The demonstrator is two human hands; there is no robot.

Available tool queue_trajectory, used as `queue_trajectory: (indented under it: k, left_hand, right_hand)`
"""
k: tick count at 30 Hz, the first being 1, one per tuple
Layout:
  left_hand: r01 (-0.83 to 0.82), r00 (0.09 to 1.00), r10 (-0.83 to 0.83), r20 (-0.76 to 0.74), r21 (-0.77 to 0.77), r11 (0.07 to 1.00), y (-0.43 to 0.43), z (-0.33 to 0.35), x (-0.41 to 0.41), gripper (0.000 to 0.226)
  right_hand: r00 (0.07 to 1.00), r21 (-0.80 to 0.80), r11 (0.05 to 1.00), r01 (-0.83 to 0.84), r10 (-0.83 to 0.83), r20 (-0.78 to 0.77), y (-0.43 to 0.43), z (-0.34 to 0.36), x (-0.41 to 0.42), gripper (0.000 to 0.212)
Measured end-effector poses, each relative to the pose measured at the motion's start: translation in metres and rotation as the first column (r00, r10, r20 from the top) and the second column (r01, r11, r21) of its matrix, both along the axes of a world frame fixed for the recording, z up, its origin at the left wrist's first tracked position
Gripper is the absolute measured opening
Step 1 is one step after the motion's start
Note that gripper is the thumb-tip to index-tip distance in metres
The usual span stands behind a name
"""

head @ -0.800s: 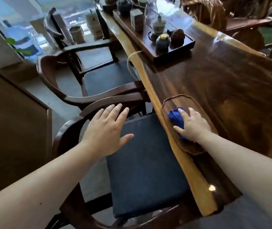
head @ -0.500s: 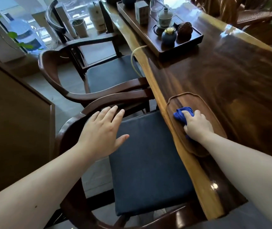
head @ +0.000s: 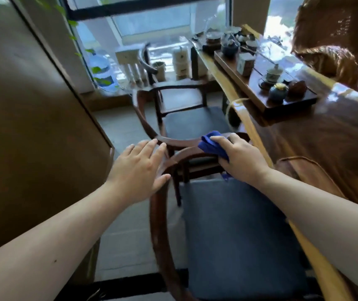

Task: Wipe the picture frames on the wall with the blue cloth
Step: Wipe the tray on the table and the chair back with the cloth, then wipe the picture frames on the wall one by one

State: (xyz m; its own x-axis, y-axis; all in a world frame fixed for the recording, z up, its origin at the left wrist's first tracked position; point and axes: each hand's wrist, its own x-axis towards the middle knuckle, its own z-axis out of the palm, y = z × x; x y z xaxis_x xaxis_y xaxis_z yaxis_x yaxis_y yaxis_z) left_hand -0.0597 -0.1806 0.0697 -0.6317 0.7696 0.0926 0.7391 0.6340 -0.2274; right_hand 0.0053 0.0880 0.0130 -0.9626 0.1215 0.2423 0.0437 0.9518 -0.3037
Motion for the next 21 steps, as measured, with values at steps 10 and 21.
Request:
queue_trajectory:
  k: [10, 21]
  left_hand:
    - [-0.177, 0.939, 0.183, -0.292, 0.045, 0.983, -0.234, 0.135, -0.031, 0.074]
    - [-0.415, 0.738, 0.420, -0.529, 0.135, 0.900, -0.377, 0.280, -0.036, 0.074]
  right_hand:
    - [0.912, 0.048, 0.963, -0.265, 0.266, -0.312, -0.246, 0.144, -0.102, 0.057]
    - [0.723, 0.038, 0.862, -0.505, 0.447, -0.527, -0.406, 0.247, -0.183, 0.057]
